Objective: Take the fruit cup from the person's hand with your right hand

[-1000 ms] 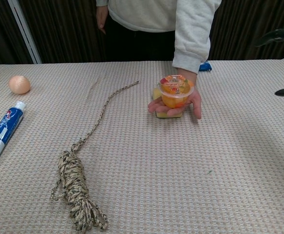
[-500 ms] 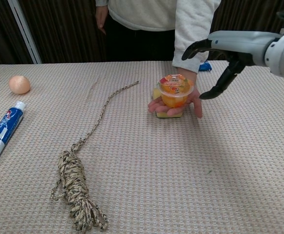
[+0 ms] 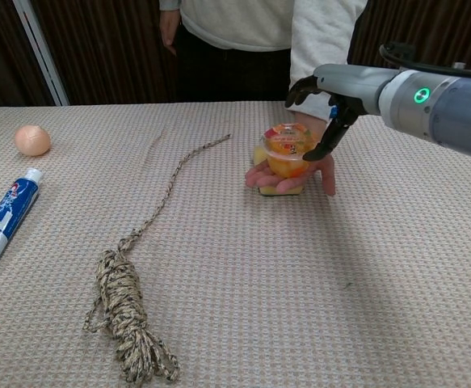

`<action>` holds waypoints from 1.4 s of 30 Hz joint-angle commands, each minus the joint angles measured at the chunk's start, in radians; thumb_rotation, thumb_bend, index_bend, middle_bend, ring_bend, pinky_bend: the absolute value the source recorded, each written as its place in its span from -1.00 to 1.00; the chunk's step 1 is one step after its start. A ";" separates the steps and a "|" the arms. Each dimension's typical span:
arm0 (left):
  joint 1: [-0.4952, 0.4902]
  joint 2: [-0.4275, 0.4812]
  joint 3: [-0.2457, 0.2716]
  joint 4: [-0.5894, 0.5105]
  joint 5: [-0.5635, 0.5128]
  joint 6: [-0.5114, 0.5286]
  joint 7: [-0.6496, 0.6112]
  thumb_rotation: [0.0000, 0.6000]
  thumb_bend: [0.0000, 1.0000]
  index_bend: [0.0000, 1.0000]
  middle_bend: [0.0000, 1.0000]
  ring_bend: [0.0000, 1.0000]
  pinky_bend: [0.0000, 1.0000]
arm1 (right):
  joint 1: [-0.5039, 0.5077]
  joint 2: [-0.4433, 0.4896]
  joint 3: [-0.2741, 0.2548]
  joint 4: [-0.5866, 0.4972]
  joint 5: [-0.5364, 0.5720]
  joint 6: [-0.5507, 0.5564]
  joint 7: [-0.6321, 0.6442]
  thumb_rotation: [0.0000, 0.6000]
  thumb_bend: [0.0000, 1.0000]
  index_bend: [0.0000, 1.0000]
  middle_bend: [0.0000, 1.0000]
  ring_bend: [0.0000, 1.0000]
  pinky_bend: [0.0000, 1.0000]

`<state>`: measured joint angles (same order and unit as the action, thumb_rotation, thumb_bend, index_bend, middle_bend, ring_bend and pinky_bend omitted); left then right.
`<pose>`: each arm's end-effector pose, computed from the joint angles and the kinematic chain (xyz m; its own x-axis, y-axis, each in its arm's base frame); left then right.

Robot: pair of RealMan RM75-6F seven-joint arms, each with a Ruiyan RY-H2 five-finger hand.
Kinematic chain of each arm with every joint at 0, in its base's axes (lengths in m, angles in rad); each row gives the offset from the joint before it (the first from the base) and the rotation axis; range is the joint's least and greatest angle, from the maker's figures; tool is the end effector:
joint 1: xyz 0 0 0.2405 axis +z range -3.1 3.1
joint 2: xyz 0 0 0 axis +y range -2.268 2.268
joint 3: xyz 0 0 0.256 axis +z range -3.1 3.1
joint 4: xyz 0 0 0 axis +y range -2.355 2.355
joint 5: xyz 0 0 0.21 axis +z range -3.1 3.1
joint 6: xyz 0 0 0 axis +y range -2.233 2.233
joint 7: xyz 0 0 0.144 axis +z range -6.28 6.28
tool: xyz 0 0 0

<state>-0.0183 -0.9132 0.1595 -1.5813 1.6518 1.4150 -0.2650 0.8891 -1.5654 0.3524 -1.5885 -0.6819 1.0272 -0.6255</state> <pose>-0.3435 0.1094 0.1892 0.3580 0.3128 0.8798 0.9276 -0.0114 -0.3734 -0.0859 -0.3783 0.0006 0.3605 -0.2461 0.8997 -0.9249 -0.2194 0.3106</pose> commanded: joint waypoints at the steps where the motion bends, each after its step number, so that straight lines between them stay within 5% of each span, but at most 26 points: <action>1: 0.000 0.000 0.000 0.001 0.000 -0.001 -0.002 1.00 -0.25 -0.51 -1.00 -1.00 -1.00 | 0.027 -0.028 0.005 0.041 0.030 -0.008 -0.001 1.00 -0.77 -0.63 -0.78 -0.91 -0.69; 19: -0.003 -0.001 0.002 0.009 0.006 0.000 -0.013 1.00 -0.25 -0.48 -1.00 -1.00 -1.00 | 0.113 -0.157 -0.028 0.232 0.083 -0.045 -0.023 1.00 -0.68 -0.62 -0.78 -0.91 -0.69; 22: -0.003 -0.001 0.002 0.008 0.006 0.000 -0.014 1.00 -0.25 -0.48 -1.00 -1.00 -1.00 | 0.120 -0.173 -0.032 0.261 0.085 -0.047 -0.026 1.00 -0.64 -0.50 -0.65 -0.77 -0.60; 29: -0.003 -0.002 0.002 0.011 0.007 0.001 -0.017 1.00 -0.25 -0.48 -1.00 -1.00 -1.00 | 0.109 -0.214 -0.037 0.331 0.001 0.024 0.015 1.00 -0.57 0.12 0.02 -0.08 0.06; 35: -0.003 -0.001 0.003 0.009 0.006 0.001 -0.018 1.00 -0.25 -0.48 -1.00 -1.00 -1.00 | 0.084 -0.212 -0.032 0.330 -0.062 0.069 0.059 1.00 -0.55 0.21 0.11 0.01 0.15; 42: -0.003 -0.001 0.003 0.007 0.005 0.000 -0.014 1.00 -0.25 -0.48 -1.00 -1.00 -1.00 | 0.030 -0.117 -0.047 0.197 -0.131 0.119 0.070 1.00 -0.55 0.22 0.11 0.01 0.15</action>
<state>-0.0215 -0.9139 0.1621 -1.5742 1.6567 1.4152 -0.2791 0.9438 -1.7224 0.3148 -1.3437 -0.7851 1.1227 -0.5577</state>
